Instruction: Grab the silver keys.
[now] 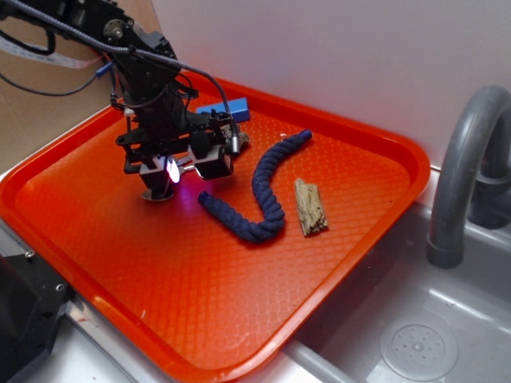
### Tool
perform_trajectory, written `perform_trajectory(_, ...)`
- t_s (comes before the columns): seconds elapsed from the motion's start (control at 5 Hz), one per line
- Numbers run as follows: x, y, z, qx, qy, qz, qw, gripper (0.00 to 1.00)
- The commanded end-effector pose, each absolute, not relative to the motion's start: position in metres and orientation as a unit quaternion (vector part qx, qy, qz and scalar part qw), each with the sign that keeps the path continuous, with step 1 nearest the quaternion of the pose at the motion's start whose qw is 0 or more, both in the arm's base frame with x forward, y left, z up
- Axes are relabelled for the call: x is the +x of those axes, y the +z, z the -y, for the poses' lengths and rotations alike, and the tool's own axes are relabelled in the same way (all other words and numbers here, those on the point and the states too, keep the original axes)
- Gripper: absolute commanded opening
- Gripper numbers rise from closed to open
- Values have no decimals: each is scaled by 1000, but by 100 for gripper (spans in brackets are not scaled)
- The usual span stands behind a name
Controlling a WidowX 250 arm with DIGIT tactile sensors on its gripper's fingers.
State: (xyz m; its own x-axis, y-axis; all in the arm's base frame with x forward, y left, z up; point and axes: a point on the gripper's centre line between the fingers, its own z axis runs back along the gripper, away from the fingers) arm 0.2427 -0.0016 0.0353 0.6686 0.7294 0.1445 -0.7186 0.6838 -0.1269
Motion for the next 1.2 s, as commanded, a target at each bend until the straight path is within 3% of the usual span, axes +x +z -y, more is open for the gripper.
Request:
perform_trajectory(0.0,248,57,-13,-25,369,117,922,0)
perform_trajectory(0.4,207,156,-21,-118,190,175,959,0)
perform_trajectory(0.6,211,206,-5,-106,60,185,975,0)
perform_trajectory(0.8,221,255,7,-82,-51,157,983,0)
perform_trajectory(1.0,228,277,16,-62,-50,137,987,0)
